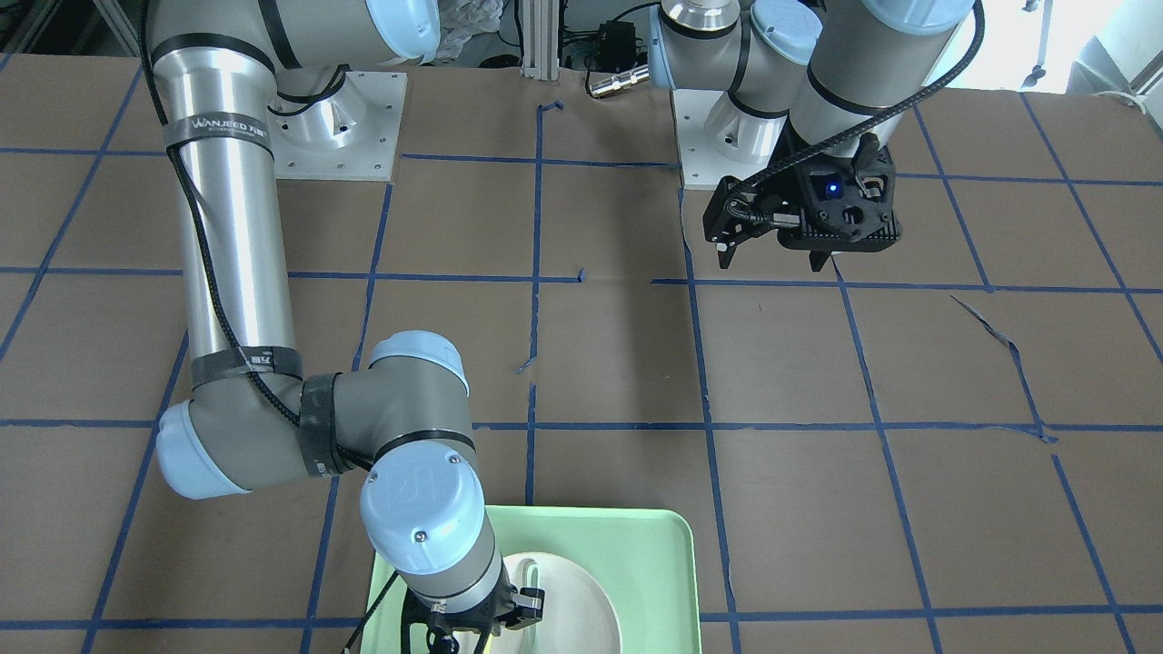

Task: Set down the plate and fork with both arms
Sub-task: 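Move the yellow fork with the right gripper beside the plate on the tray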

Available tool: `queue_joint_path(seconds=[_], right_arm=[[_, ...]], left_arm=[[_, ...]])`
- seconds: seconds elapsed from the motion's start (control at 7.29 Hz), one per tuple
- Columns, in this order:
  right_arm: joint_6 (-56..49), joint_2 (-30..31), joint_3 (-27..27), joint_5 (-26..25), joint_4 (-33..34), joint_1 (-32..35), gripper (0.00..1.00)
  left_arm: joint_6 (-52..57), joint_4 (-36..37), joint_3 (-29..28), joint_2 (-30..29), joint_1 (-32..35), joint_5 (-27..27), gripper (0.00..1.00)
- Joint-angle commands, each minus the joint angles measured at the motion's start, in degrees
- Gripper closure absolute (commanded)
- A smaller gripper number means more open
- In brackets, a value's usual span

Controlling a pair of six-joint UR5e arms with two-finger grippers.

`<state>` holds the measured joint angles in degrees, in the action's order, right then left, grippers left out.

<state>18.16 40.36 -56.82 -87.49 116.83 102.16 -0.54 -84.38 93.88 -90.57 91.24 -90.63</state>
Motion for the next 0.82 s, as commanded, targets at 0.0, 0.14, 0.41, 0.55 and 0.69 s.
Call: queue_joint_path(seconds=[0.0,0.14,0.41,0.55,0.69], right_arm=[[-4.86,4.79,-8.09,1.08,0.41,-4.67,0.94],[-9.23,6.38,-11.44,3.27,0.67,-6.26,0.96],[-9.28,5.18,-12.44,3.55,5.22,-6.36,0.99],[-9.80,3.78,-11.66,3.99,5.94,-6.36,0.99],[-10.24,3.33,-12.00,4.08,7.52,-6.36,0.98]], left_arm=[[-0.07,0.00,0.08,-0.14,-0.01,0.11,0.00],[-0.08,0.00,0.08,-0.14,-0.01,0.02,0.00],[-0.08,0.00,0.08,-0.05,-0.01,-0.07,0.00],[-0.08,0.00,0.08,-0.14,-0.01,-0.07,0.00],[-0.08,-0.08,0.08,-0.14,-0.01,-0.07,0.00]])
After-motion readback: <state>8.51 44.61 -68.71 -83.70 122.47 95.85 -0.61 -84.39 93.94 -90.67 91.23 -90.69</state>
